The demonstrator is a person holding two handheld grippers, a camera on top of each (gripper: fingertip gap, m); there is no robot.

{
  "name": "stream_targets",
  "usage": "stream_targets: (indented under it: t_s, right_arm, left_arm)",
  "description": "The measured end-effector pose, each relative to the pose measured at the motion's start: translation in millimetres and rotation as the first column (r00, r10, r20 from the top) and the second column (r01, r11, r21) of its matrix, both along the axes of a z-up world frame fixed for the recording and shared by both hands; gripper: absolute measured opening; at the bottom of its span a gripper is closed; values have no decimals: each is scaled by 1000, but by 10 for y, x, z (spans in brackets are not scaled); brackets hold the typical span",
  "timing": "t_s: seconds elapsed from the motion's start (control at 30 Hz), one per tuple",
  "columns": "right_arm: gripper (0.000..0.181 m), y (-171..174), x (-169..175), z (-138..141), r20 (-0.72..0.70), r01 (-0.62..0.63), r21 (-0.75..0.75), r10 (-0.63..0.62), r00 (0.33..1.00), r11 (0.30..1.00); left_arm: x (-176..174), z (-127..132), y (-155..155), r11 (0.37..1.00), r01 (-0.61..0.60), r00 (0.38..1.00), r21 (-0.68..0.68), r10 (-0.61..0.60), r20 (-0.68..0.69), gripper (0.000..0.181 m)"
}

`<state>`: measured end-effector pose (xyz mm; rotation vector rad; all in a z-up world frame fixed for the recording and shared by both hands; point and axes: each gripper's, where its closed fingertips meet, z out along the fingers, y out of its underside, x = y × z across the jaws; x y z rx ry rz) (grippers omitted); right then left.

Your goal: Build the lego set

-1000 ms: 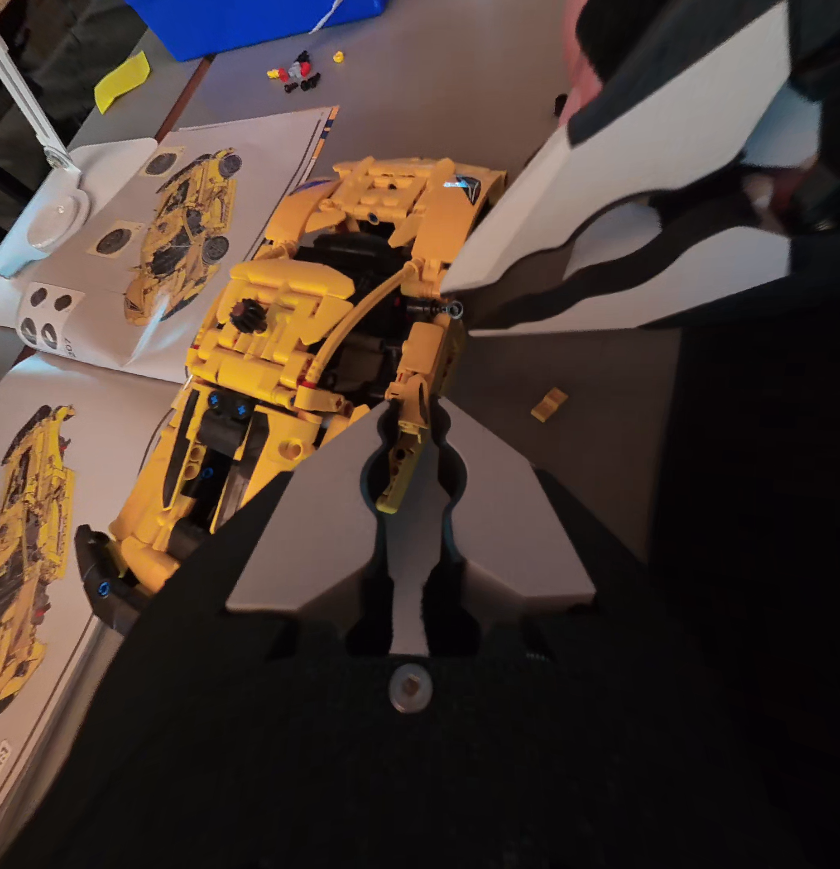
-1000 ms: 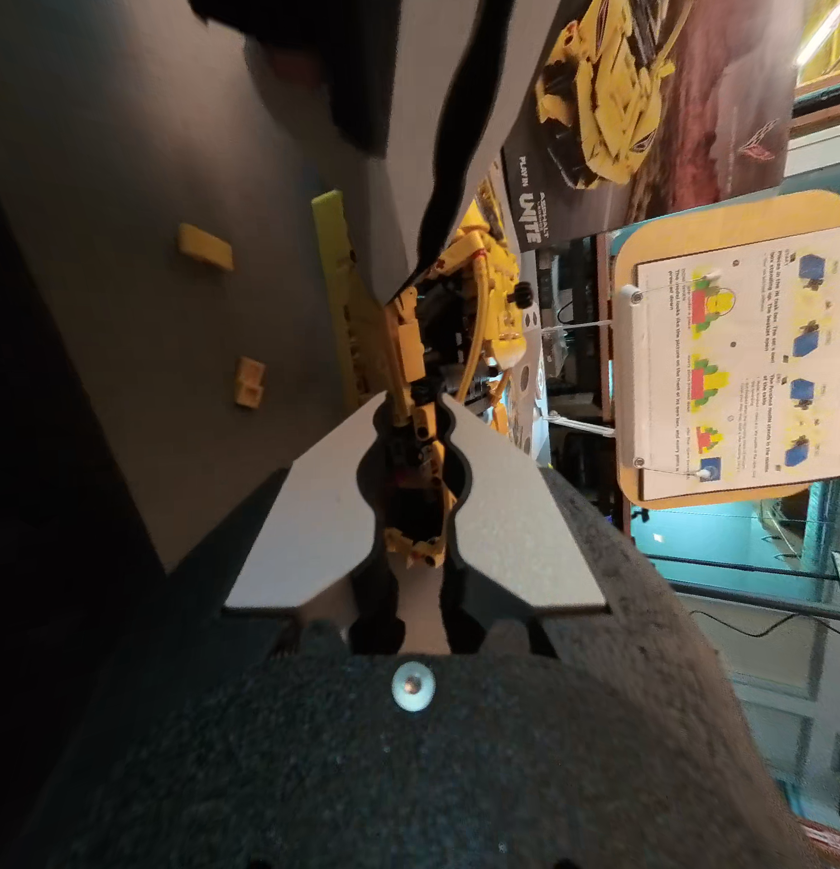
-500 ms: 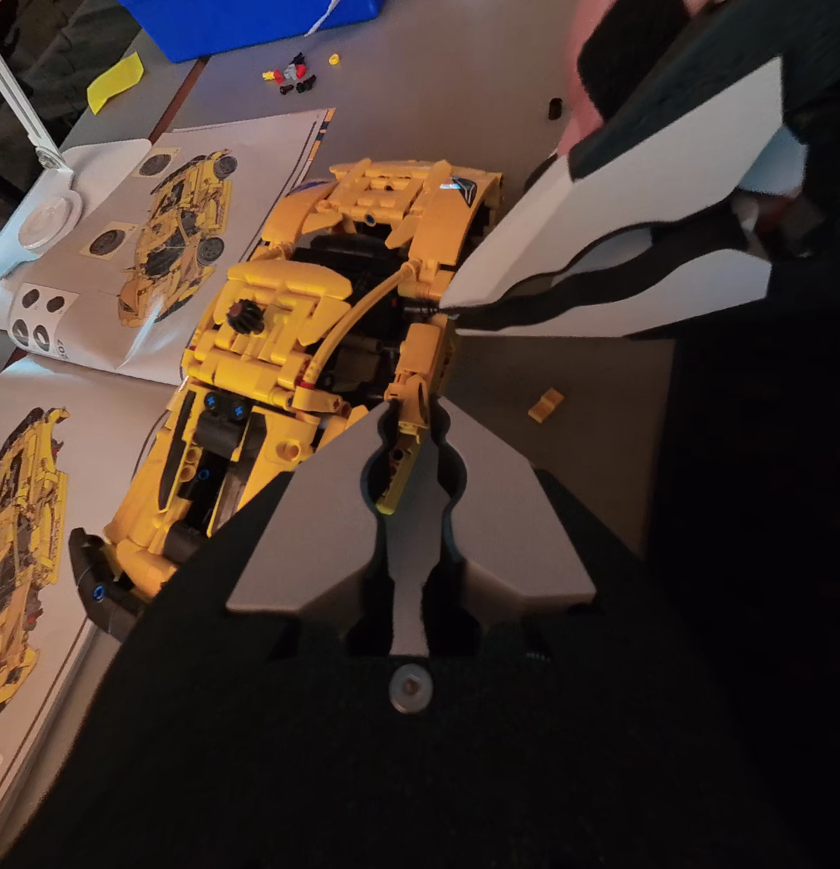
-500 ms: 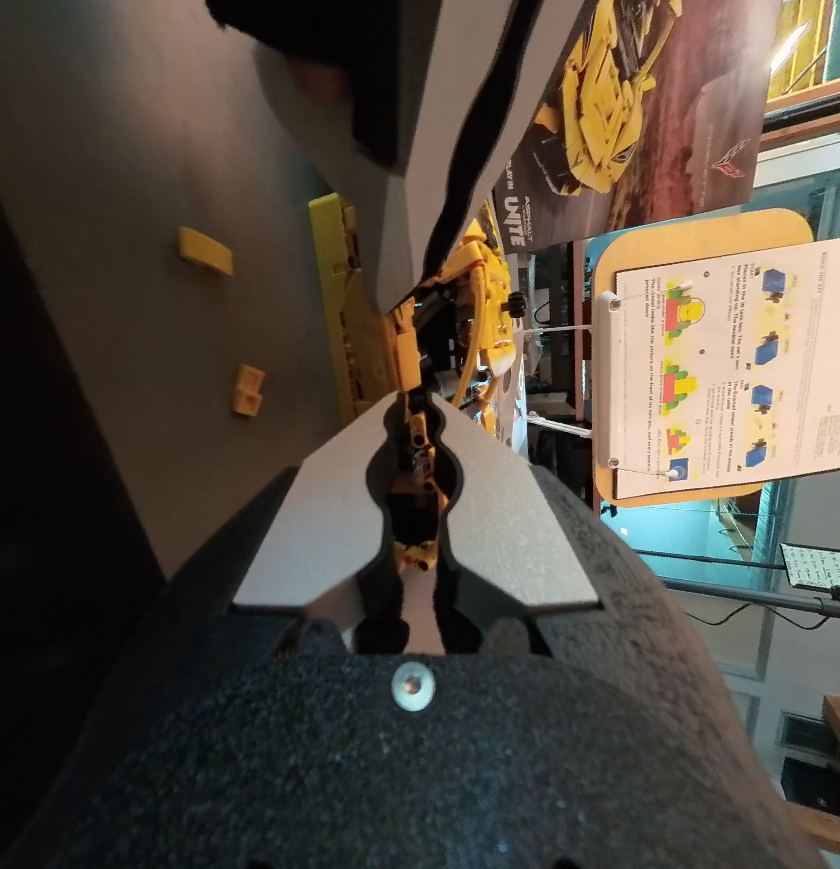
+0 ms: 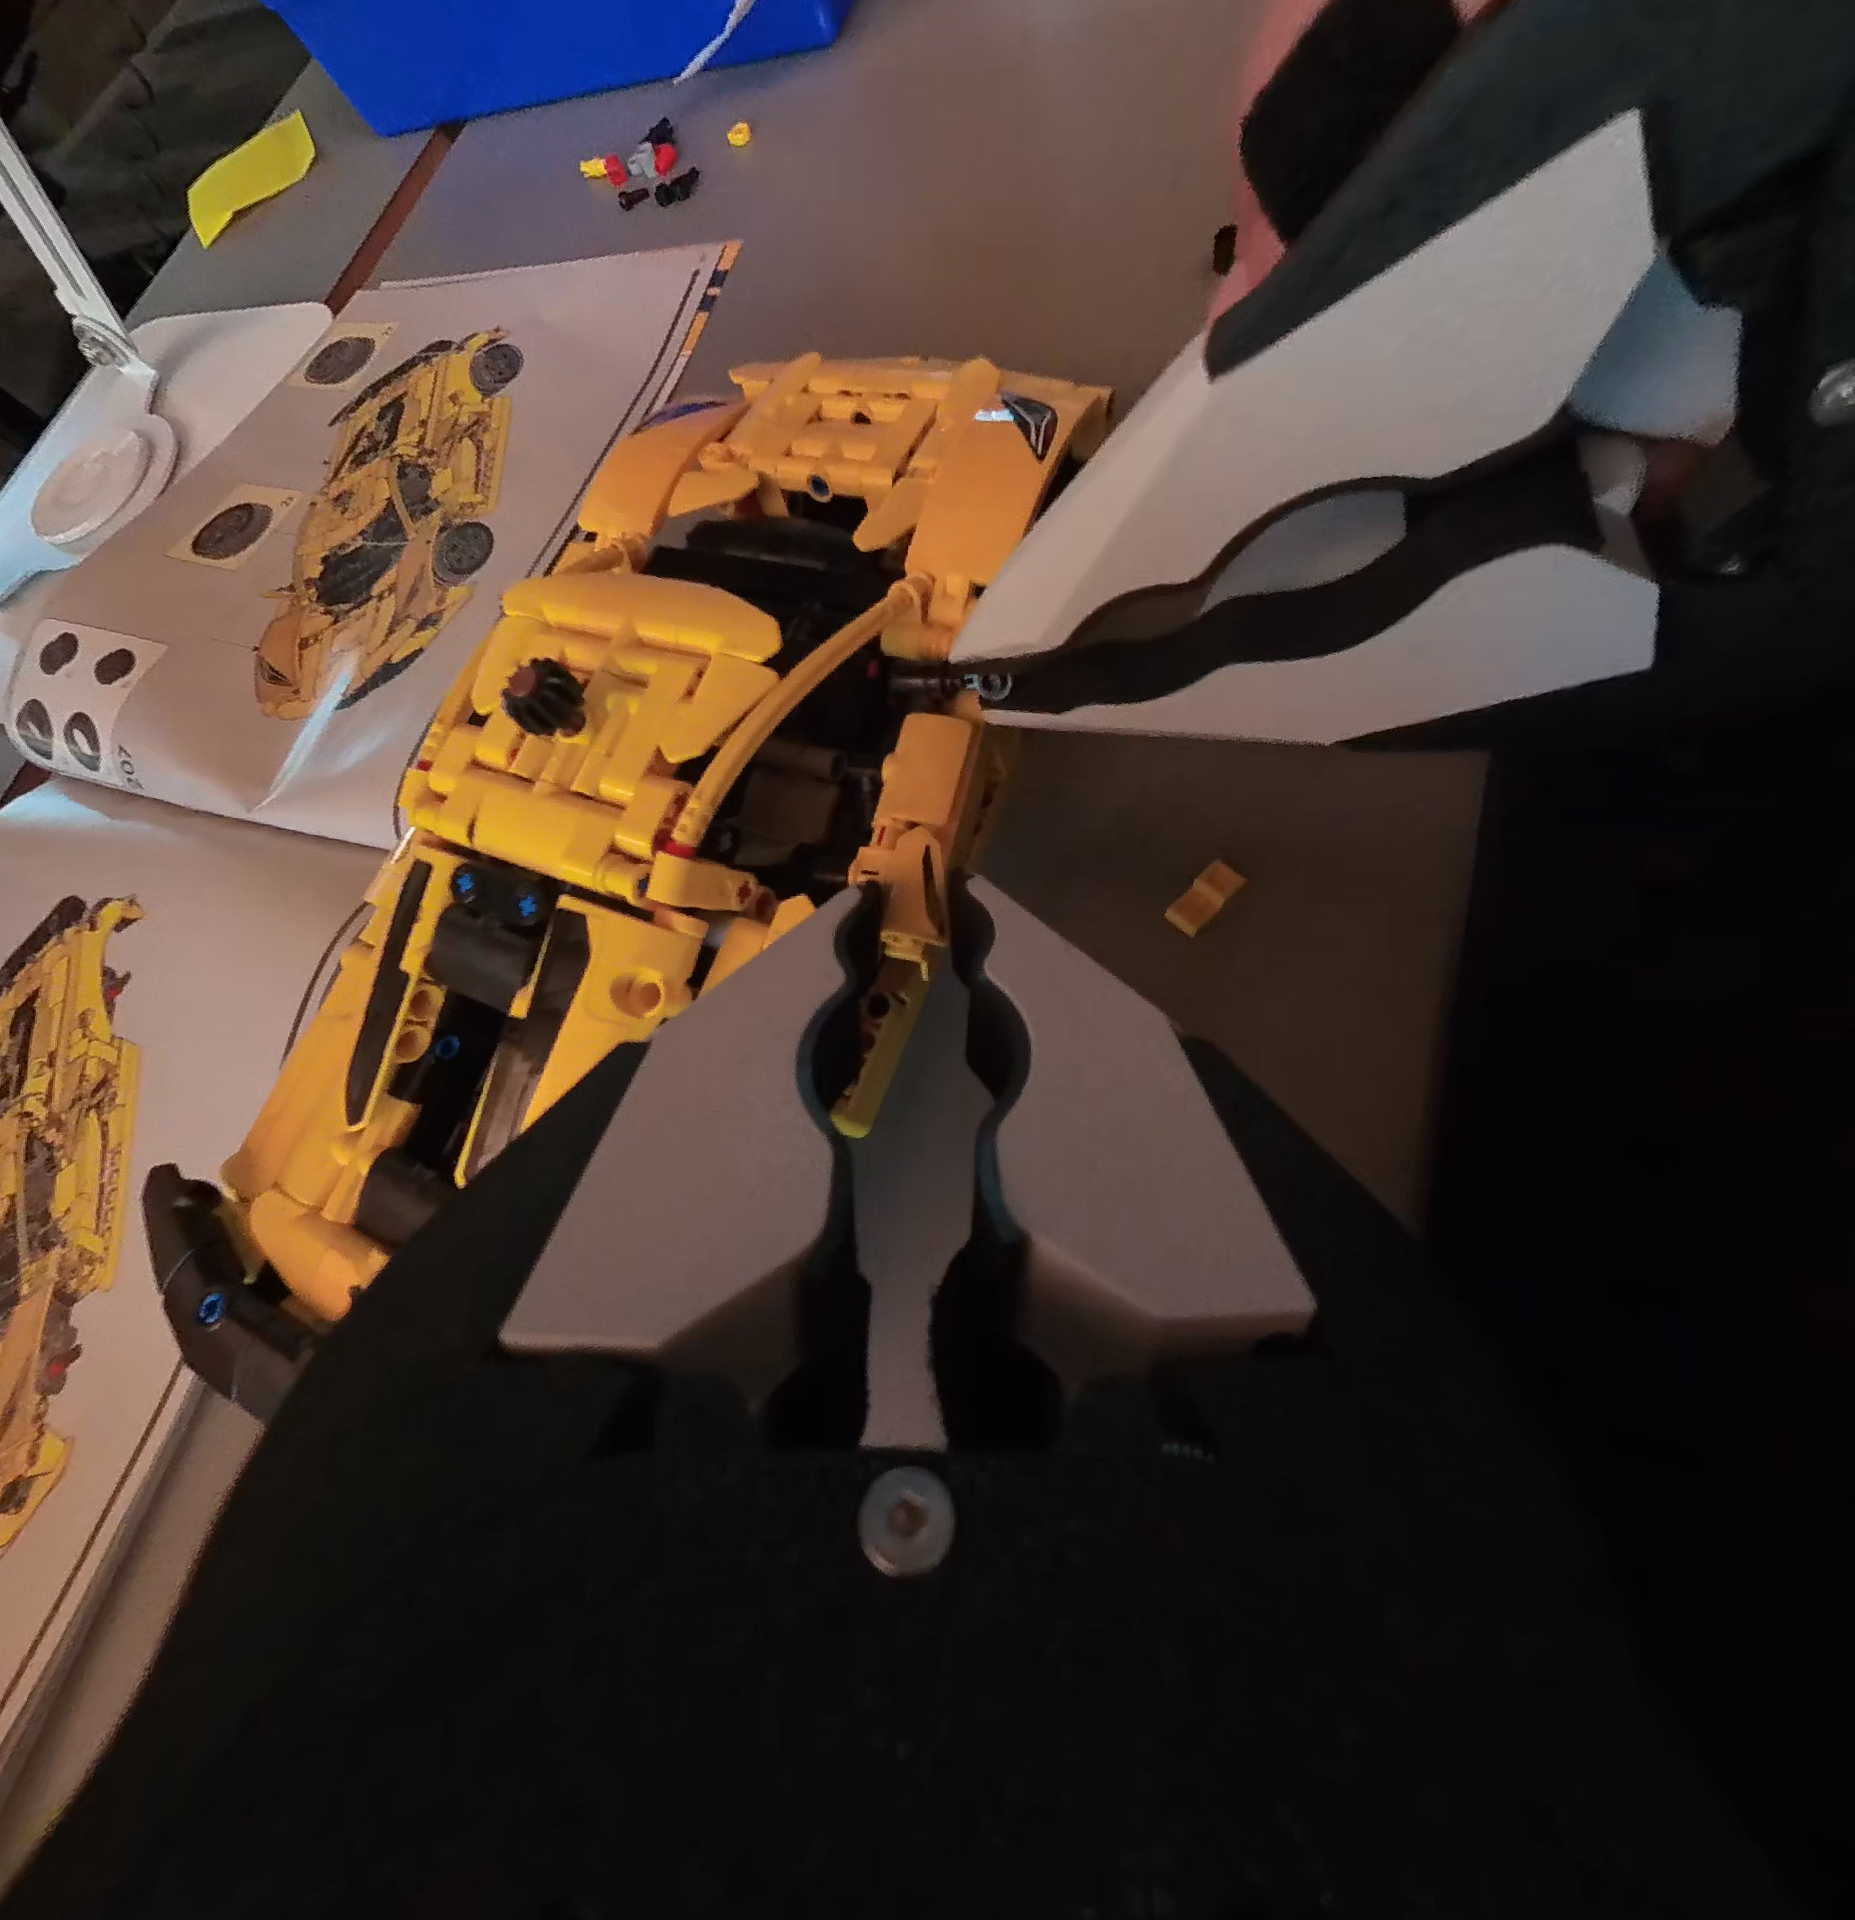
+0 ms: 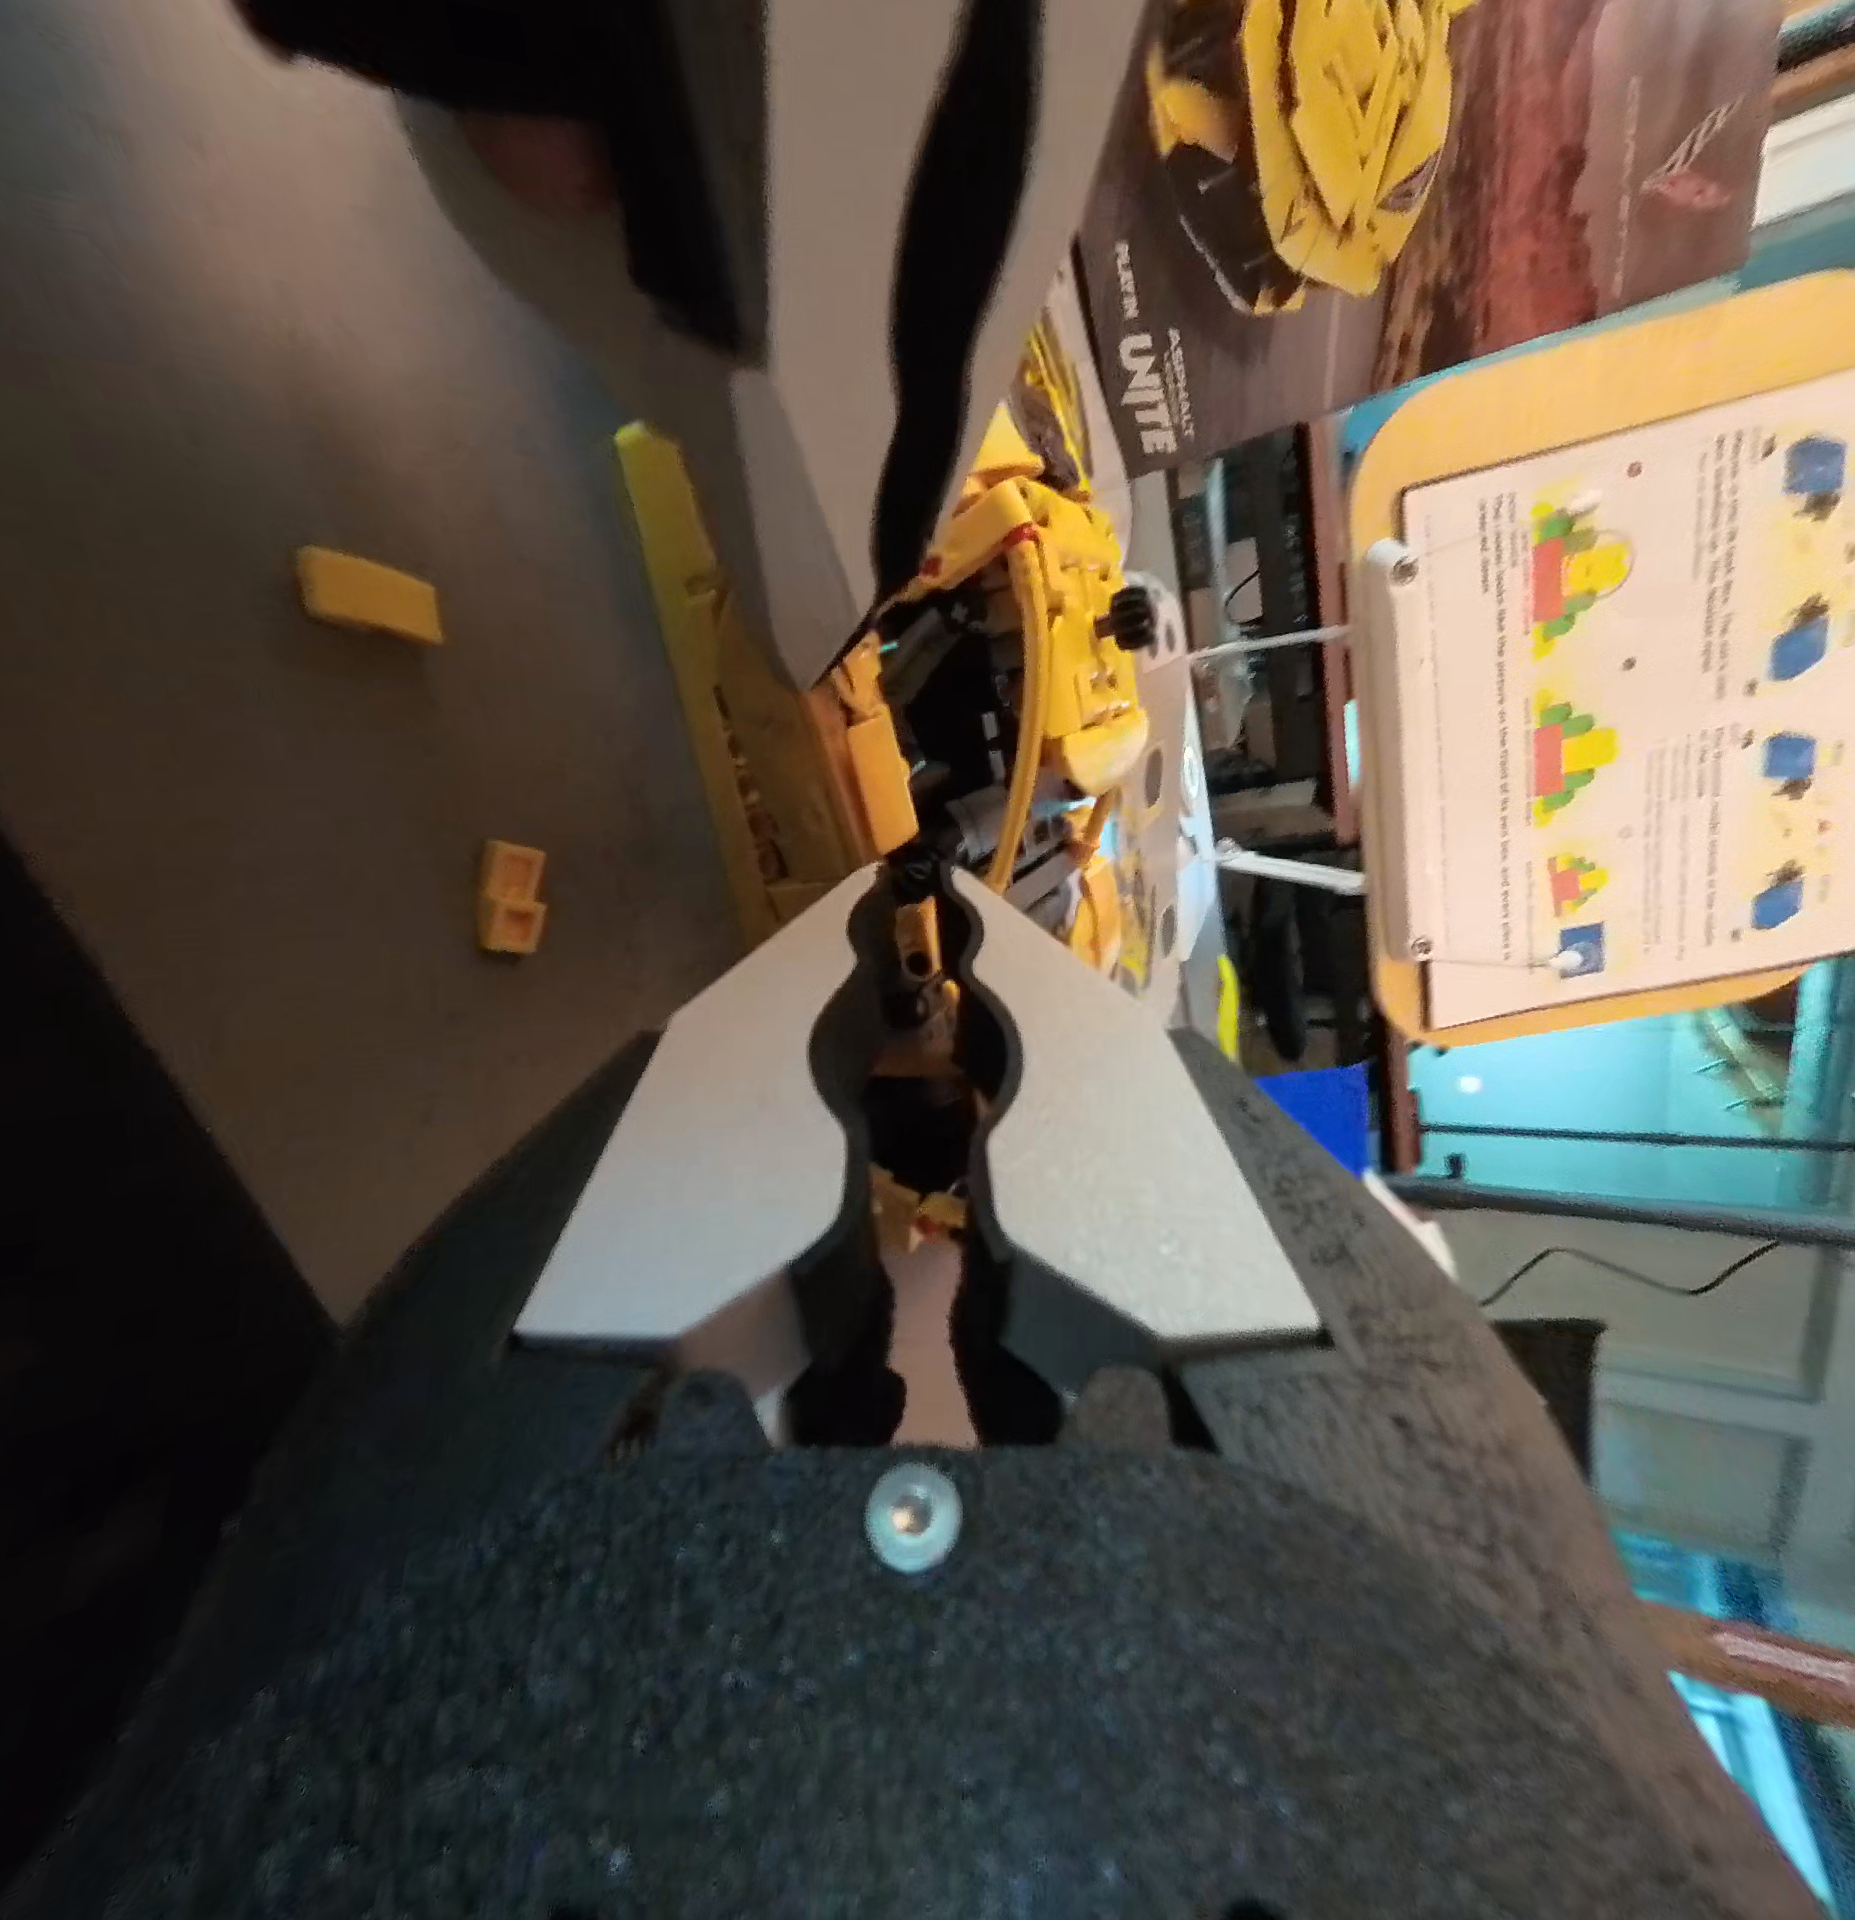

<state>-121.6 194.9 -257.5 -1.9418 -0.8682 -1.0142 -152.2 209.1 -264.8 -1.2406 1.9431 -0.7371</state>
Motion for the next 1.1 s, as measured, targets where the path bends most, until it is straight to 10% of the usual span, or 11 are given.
stream_targets:
  t_s: [0.43,0.67,1.1]
  right_arm:
    - [8,-57,-31,-50,-579,268,-53,-248,776,962]
    - [22,-87,-93,-26,-83,92,-6,-93,992,996]
    - [11,-43,-66,3,294,-257,-116,281,914,959]
  left_arm:
    - [-7,-6,-6,1000,2,1000,14,-2,4,12]
    - [-3,-5,-2,1000,5,1000,24,-6,9,12]
    - [-4,-5,-5,999,8,1000,39,-8,8,12]
